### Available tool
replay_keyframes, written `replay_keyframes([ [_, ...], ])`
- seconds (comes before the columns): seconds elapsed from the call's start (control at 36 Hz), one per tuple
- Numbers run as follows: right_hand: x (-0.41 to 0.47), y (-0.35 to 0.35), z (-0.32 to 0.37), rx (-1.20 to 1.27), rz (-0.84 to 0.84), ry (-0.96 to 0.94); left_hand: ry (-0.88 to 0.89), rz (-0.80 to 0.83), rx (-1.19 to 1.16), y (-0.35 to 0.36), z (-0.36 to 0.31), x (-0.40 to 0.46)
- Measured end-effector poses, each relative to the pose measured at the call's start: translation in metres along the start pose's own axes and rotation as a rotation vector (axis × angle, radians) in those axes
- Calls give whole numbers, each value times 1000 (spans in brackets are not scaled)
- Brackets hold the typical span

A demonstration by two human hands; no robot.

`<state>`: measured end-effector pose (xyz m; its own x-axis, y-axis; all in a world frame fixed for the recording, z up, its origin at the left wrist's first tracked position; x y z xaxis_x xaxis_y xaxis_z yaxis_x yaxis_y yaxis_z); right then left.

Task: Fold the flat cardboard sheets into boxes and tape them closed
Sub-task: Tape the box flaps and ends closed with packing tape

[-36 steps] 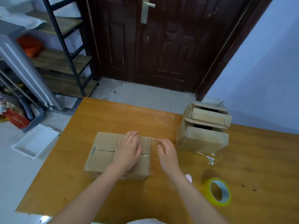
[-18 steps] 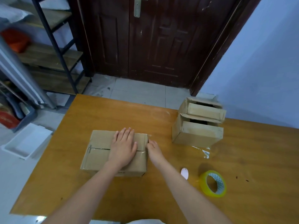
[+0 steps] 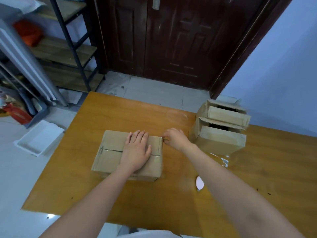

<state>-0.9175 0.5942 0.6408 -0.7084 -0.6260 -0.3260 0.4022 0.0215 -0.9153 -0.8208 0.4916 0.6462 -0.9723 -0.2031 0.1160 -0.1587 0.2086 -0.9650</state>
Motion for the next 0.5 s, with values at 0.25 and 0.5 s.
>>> replay_keyframes([
  [0.25,-1,-7,4,93,36,20,-4,11,-5,2,0,-1],
  [0.5,-28,8,-7,301,-229,224,-4,26,32,6,-2,-1],
])
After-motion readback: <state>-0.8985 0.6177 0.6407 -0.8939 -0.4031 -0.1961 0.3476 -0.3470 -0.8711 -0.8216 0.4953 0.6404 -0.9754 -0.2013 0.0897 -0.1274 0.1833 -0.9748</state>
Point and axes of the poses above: each hand's wrist, its own x-axis towards the middle knuckle, its own y-axis out of the palm, z = x × y, the point moved 9 cm from there along x, towards the middle knuckle, and after that the axes turned 4 degrees about -z, right-handed, at the moved point
